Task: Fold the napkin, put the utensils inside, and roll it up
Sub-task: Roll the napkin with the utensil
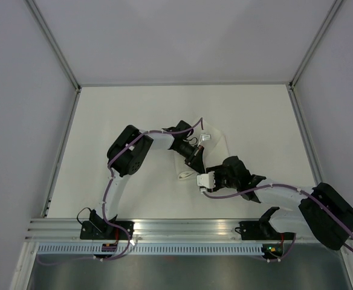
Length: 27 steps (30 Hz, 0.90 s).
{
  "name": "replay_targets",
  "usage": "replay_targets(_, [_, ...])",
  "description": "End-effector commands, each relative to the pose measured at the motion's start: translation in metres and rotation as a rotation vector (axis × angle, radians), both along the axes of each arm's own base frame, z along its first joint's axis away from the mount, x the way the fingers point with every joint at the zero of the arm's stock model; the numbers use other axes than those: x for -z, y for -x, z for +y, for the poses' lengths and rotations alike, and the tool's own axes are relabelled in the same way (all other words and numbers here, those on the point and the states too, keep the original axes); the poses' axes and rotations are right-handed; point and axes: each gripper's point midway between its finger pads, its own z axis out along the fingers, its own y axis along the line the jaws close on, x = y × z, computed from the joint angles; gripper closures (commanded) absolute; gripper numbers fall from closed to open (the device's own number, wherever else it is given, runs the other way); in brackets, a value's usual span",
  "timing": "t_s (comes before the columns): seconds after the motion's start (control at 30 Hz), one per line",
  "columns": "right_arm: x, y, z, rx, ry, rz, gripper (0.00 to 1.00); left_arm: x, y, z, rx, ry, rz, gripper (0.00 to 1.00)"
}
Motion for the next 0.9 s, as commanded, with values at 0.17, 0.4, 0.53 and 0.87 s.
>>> replay_targets(0.17, [0.019, 0.003, -0.002, -0.062, 0.096, 0.032, 0.54, 0.029, 0.002, 0.015, -0.014, -0.11, 0.032, 0.98])
replay_targets(0.4, [0.041, 0.022, -0.01, -0.093, 0.179, 0.172, 0.63, 0.031, 0.002, 0.02, -0.007, -0.114, 0.034, 0.98])
replay_targets(0.53, [0.048, 0.031, -0.014, -0.102, 0.201, 0.22, 0.72, 0.027, 0.0, 0.02, -0.008, -0.105, 0.029, 0.98])
replay_targets(0.87, [0.05, 0.049, -0.015, -0.098, 0.222, 0.373, 0.89, 0.011, -0.013, 0.016, -0.031, -0.095, -0.04, 0.82])
